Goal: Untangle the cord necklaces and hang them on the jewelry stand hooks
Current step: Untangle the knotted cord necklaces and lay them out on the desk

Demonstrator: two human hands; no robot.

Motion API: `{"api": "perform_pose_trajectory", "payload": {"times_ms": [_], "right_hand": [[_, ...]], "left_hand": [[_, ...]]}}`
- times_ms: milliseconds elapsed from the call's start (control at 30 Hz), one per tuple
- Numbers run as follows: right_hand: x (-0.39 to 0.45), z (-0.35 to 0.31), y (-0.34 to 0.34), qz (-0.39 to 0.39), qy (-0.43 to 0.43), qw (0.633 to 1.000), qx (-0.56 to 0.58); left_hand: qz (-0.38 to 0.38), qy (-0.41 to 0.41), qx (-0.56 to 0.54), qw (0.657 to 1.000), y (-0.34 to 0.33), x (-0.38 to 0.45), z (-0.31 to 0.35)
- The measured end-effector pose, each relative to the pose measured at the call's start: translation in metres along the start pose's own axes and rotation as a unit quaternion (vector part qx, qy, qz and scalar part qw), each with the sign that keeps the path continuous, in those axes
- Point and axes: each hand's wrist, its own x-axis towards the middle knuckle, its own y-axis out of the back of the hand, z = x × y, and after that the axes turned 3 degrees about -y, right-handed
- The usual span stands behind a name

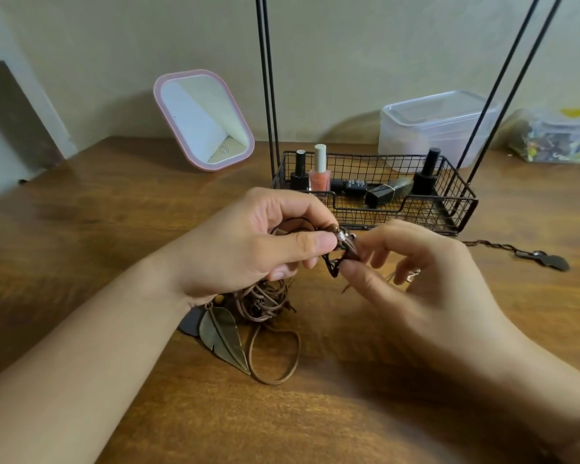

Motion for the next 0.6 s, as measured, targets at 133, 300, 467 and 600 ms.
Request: {"api": "perform_pose_trajectory", "payload": {"times_ms": [133, 300, 467, 600], "right_hand": [[-0.001, 0.000, 0.008, -0.014, -0.003, 1.000, 0.026], [0.004, 0.000, 0.017, -0.057, -0.045, 0.989, 0.129], [0.009, 0.005, 0.019, -0.073, -0.046, 0.982, 0.166], [0.008, 0.007, 0.020, -0.101, -0.058, 0.972, 0.206]], "left_hand": [[0.008, 0.011, 0.011, 1.000, 0.003, 0.001, -0.001], [-0.008, 0.020, 0.021, 1.000, 0.006, 0.000, -0.002], [-0.016, 0.023, 0.061, 0.998, 0.004, 0.000, 0.003], [0.027, -0.011, 0.148, 0.989, 0.000, 0.000, 0.002]]}}
